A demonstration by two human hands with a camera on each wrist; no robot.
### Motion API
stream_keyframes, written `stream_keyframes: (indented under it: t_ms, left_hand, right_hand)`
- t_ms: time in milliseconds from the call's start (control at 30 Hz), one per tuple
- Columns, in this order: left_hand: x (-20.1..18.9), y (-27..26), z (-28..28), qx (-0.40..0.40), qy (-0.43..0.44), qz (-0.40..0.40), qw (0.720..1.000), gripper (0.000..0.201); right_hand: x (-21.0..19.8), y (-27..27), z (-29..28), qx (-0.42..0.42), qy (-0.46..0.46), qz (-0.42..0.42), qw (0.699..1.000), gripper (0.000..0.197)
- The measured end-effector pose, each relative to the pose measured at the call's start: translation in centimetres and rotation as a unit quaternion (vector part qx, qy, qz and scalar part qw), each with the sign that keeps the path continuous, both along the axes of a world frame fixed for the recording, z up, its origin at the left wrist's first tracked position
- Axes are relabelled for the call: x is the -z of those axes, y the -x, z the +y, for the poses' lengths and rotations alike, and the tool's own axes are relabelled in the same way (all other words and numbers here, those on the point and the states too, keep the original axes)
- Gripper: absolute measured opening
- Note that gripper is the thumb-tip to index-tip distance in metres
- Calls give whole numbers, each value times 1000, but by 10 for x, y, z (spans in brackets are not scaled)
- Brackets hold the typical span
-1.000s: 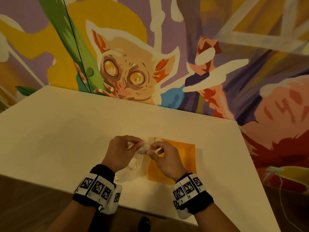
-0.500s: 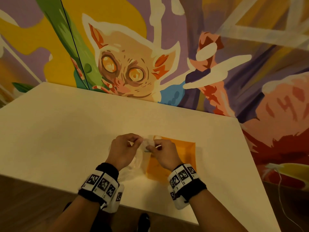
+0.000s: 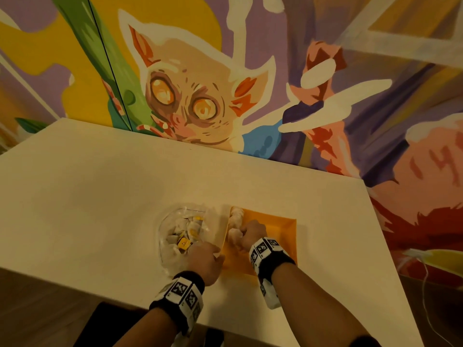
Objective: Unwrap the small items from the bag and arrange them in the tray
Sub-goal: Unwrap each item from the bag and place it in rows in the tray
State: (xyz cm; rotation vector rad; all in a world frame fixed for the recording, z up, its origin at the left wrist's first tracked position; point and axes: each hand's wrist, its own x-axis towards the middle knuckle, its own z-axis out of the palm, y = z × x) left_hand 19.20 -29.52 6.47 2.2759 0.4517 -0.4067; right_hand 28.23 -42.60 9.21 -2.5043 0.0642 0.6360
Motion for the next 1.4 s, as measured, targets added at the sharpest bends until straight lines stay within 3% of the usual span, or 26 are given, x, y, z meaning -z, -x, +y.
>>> stream_keyframes:
  t_ms: [67,167,300,533,800,900,1033,1167,1400]
  left_hand:
    - [6,-1,-2,12,-13,-1,1000,34]
    - [5,-2,-3,24,-17,1,1000,27]
    - [4,-4,0,29,-10,16,999,25]
    - [3,-8,1,25,-2,55,998,25]
    - [4,-10,-1,59,-54,60,995,26]
    - [3,-9,-1,47,-46,71,995,28]
    - [2,-9,-2,52,-55,76,994,33]
    - [0,-11,-3,72,-72,78,992,31]
    - [-9,-10,-2,67,-56,95,992,34]
  right_hand:
    - [-4,-4,6,-12,20,2,1000,29]
    - [-12,-15,9,-60,54,3,997,24]
    - [-3,-22,16,-25,52,15,998,39]
    - [-6,-24,17,15,32,25,999,47]
    - [-8,-21,11,-5,79,30,996,48]
    - [-13,-22,11,-12,71,32,997,31]
    - [-21,-24,8,-24,26,41,999,64]
    - [-30,-27,12,-60,78,24,995,35]
    - [-26,-25,16,-81,138,31,987,10]
